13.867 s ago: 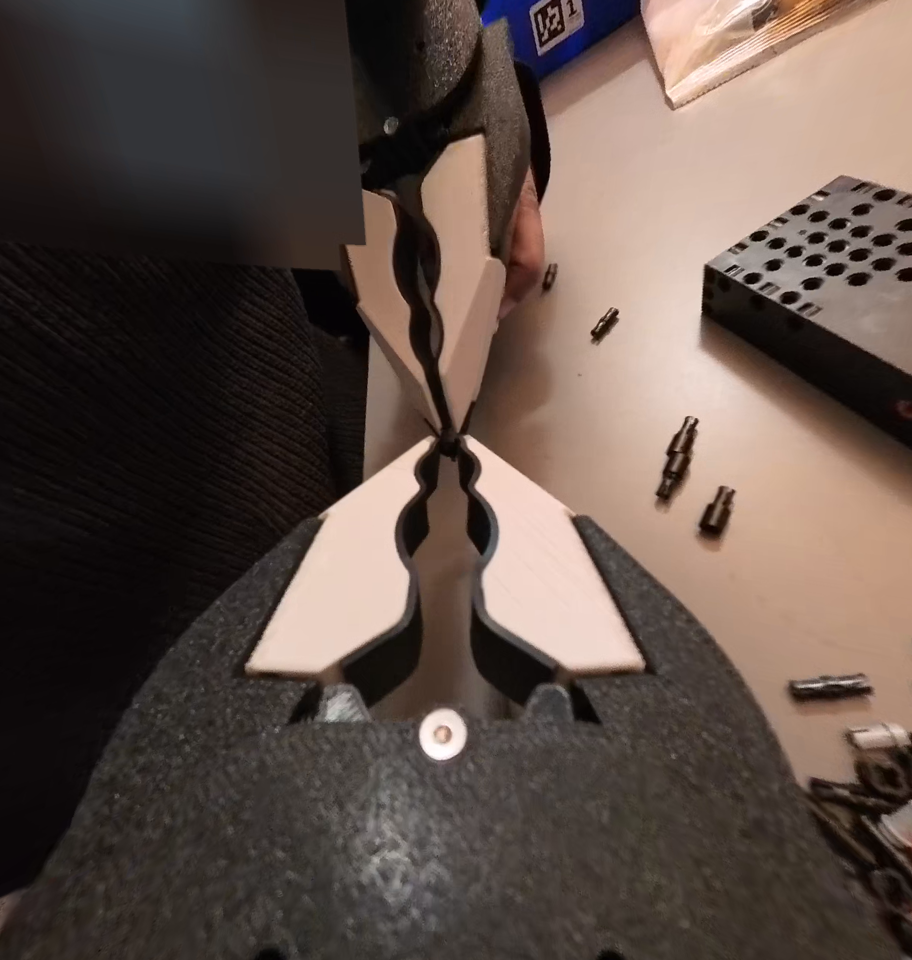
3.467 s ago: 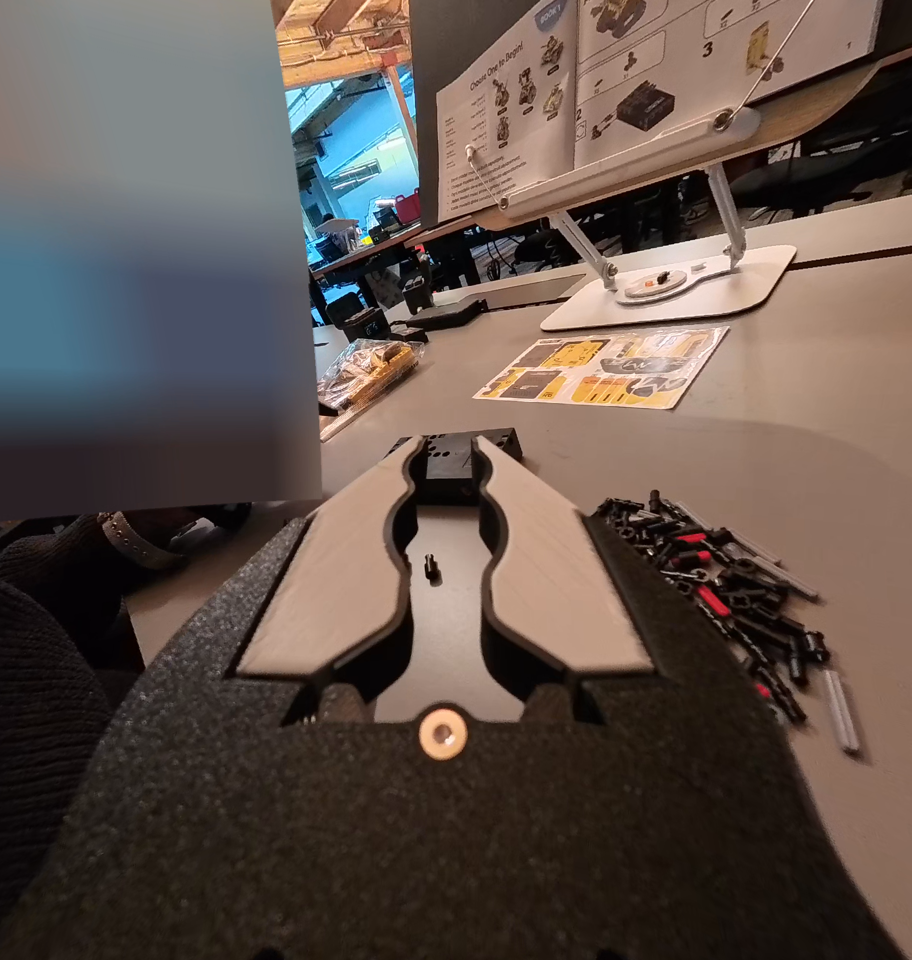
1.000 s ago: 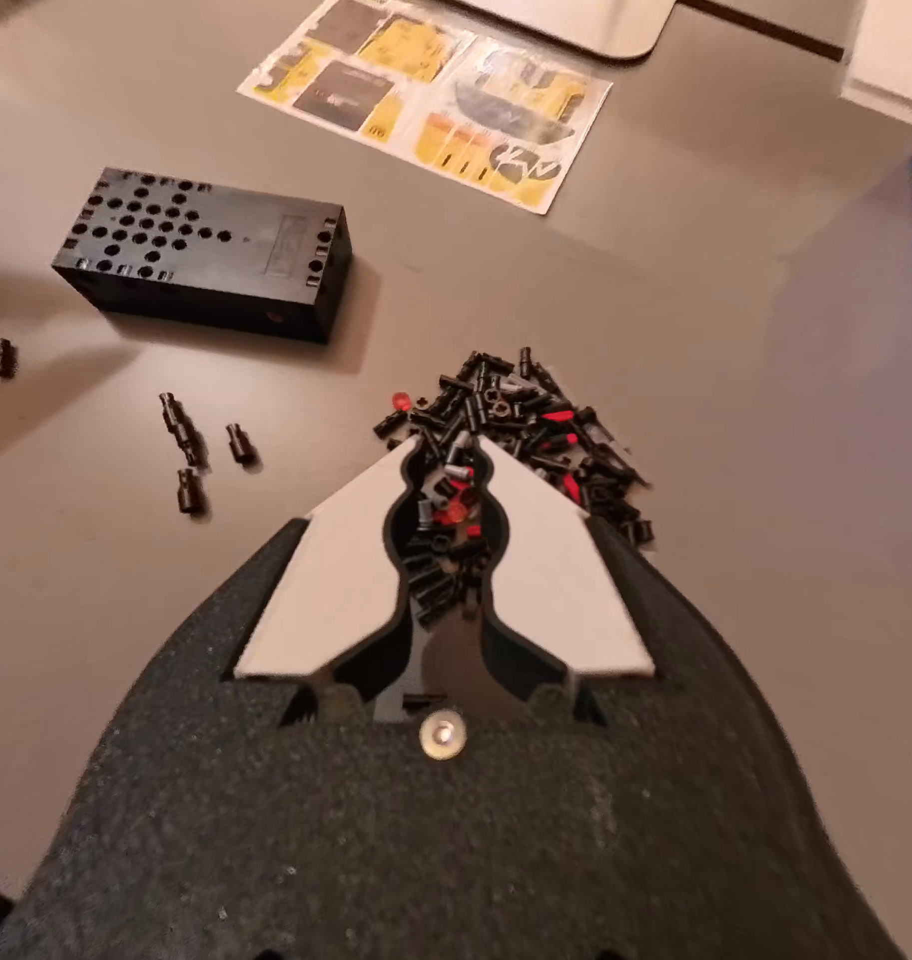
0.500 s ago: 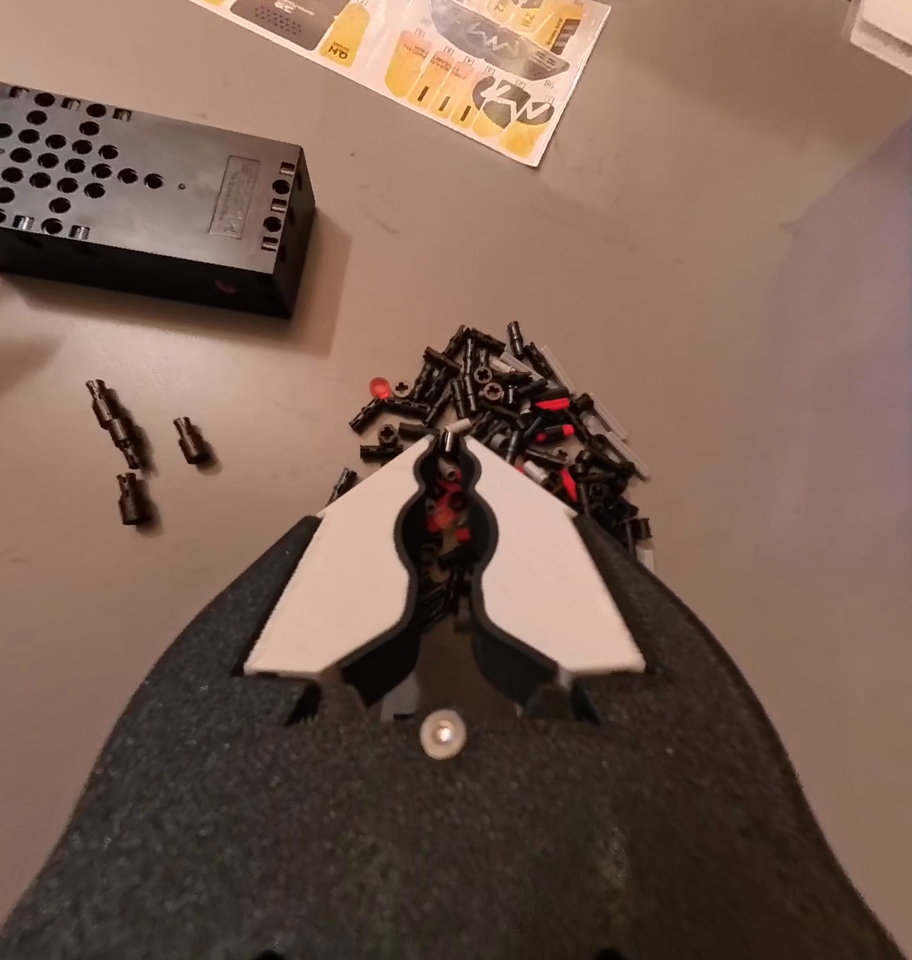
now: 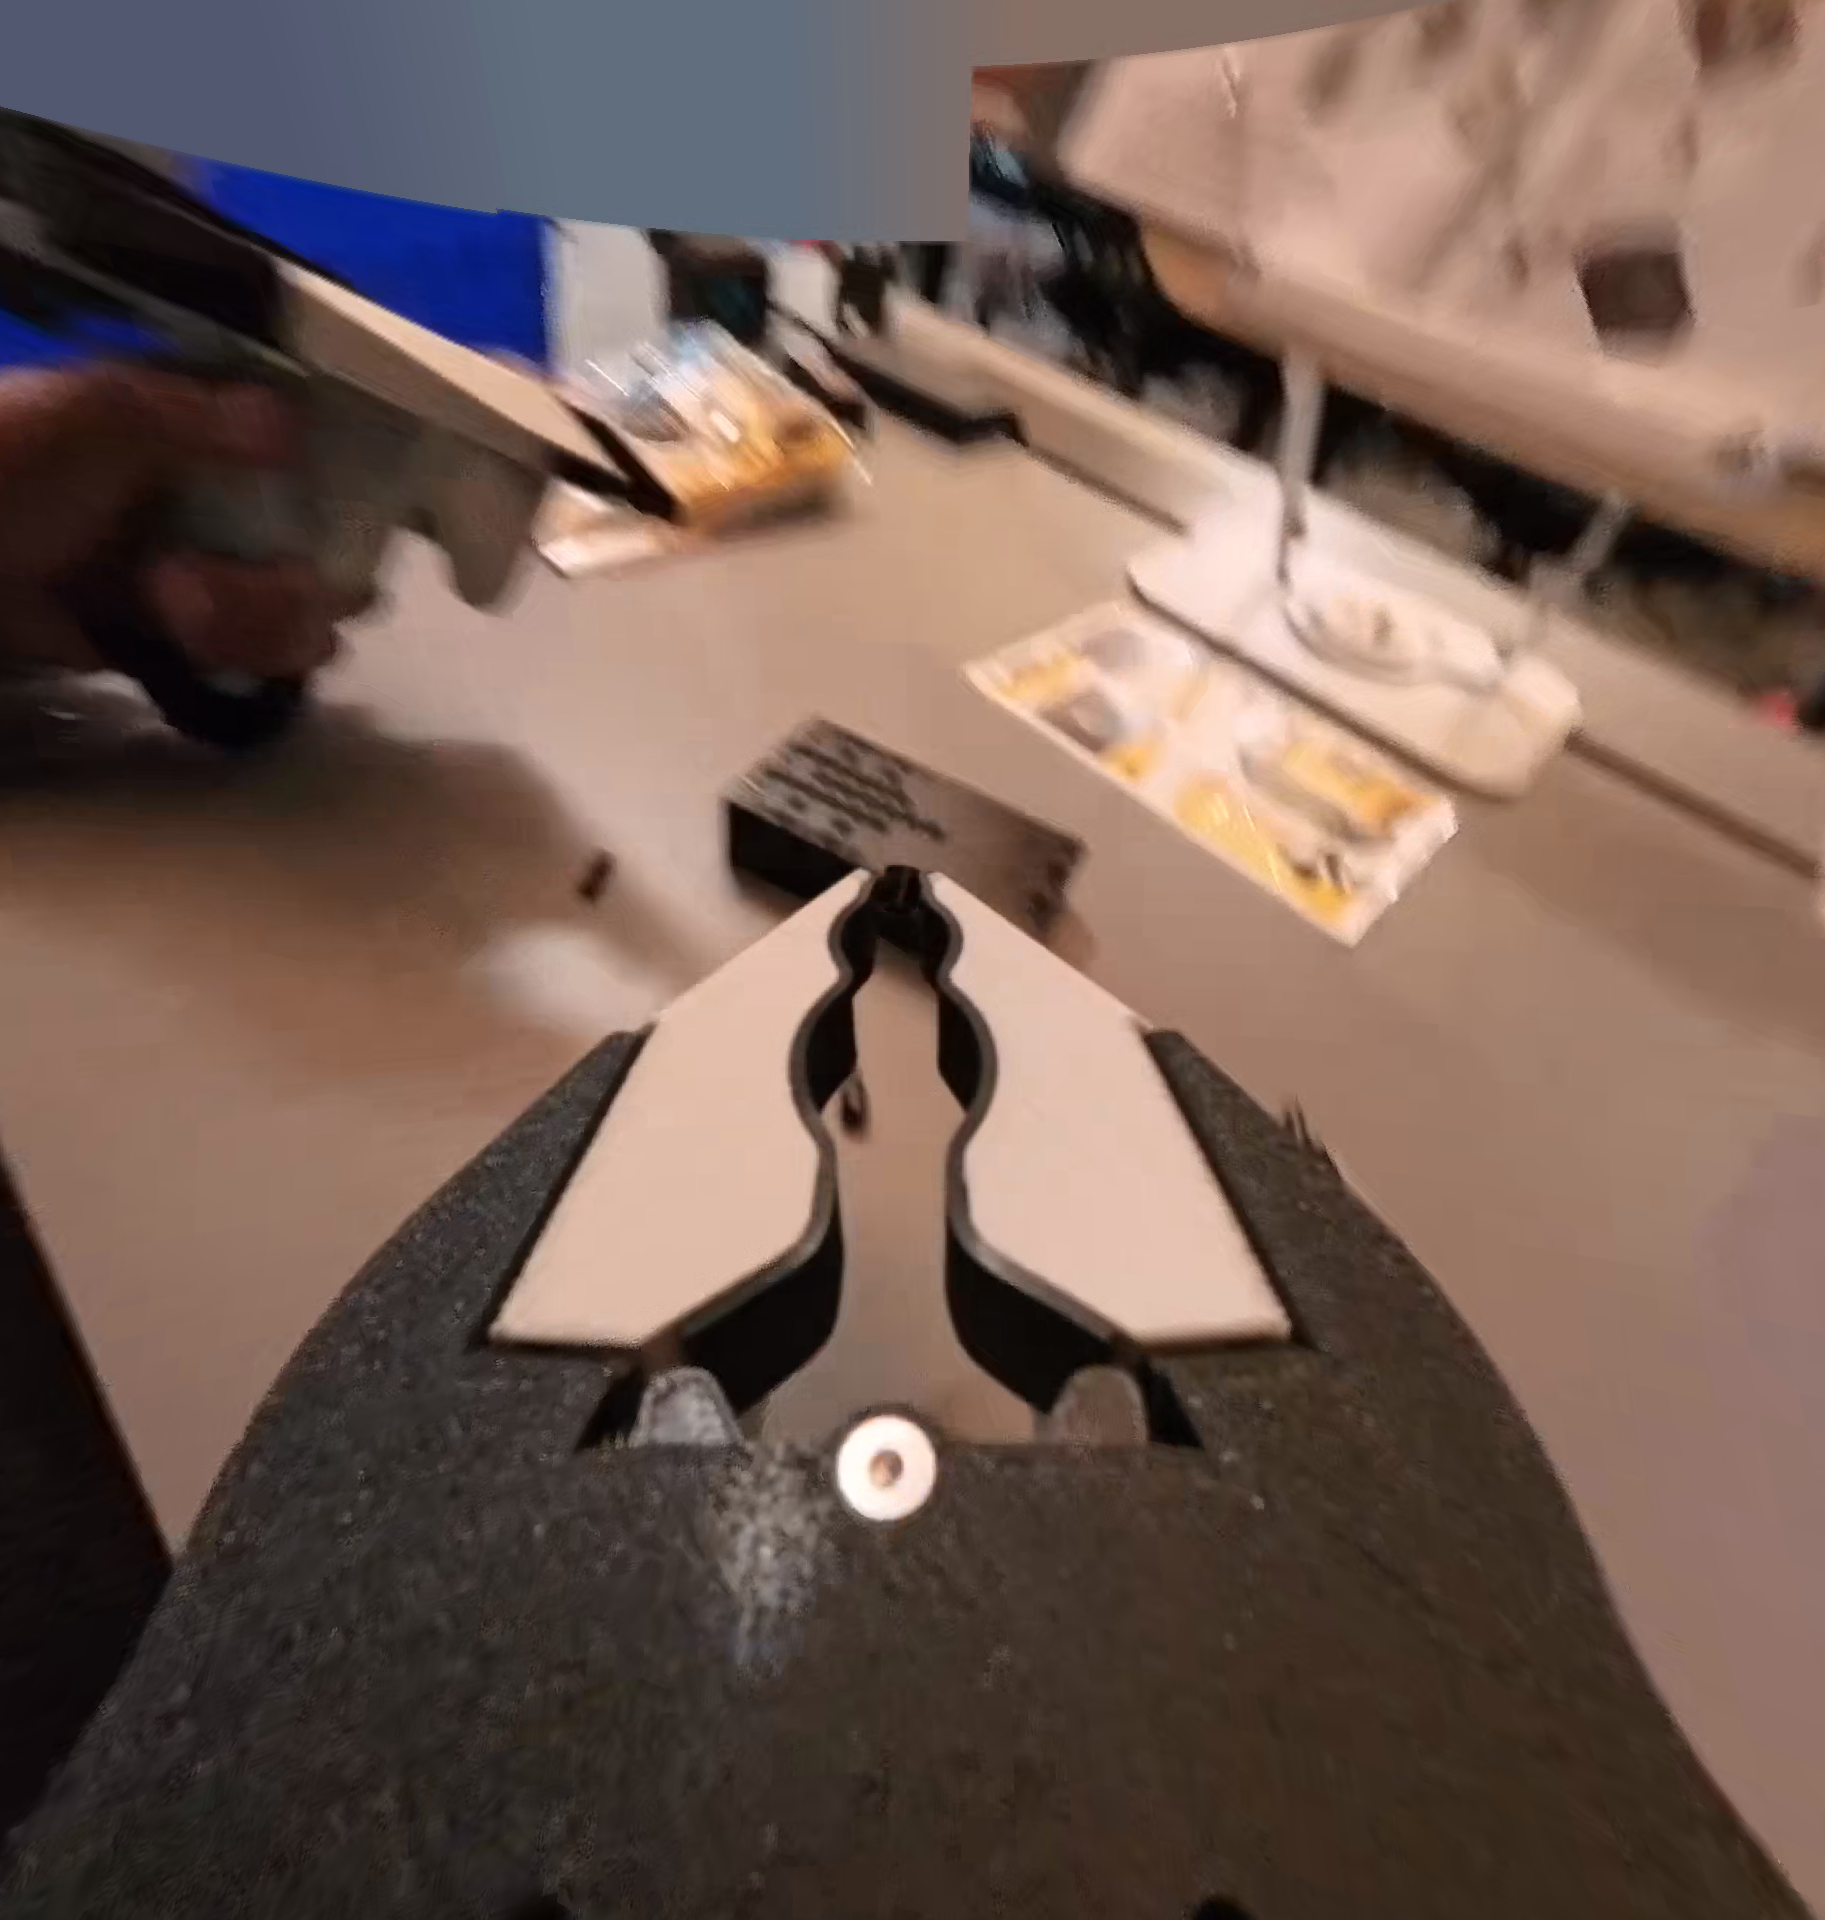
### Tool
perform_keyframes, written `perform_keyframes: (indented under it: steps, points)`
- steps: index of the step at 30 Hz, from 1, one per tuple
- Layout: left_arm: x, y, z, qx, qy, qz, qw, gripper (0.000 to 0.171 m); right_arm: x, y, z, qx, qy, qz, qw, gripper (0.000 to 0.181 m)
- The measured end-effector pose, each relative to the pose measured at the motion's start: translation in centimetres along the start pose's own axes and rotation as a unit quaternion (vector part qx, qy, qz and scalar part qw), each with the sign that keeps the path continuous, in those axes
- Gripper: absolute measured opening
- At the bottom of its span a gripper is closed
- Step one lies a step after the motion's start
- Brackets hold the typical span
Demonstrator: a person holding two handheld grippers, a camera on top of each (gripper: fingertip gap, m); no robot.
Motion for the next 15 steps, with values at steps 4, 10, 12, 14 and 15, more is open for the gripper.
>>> perform_keyframes:
  steps: [4,10,12,14,15]
  points:
    - [2.3,-1.8,-3.9,-0.012,-0.100,0.073,0.992,0.020,-3.5,2.0,0.8,0.119,0.026,0.110,0.986,0.006]
    - [3.2,-2.7,-5.6,-0.005,-0.183,0.175,0.967,0.019,-4.7,2.6,1.5,0.176,0.016,0.183,0.967,0.006]
    - [3.3,-2.7,-5.5,0.009,-0.227,0.220,0.949,0.019,-5.1,2.7,1.7,0.183,0.029,0.192,0.964,0.006]
    - [3.6,-2.8,-5.5,0.013,-0.261,0.253,0.932,0.019,-5.3,2.7,1.8,0.185,0.029,0.207,0.960,0.006]
    - [3.6,-2.8,-5.5,0.012,-0.268,0.260,0.927,0.019,-5.3,2.7,1.8,0.187,0.027,0.213,0.959,0.006]
Point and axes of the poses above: each gripper's, where its closed fingertips meet, z back along the fingers, y out of its top, x = y × z across the jaws, the point moved 6 cm from there along z, back along the fingers, and after that the axes turned 12 degrees about -y, right-handed, at the moved point
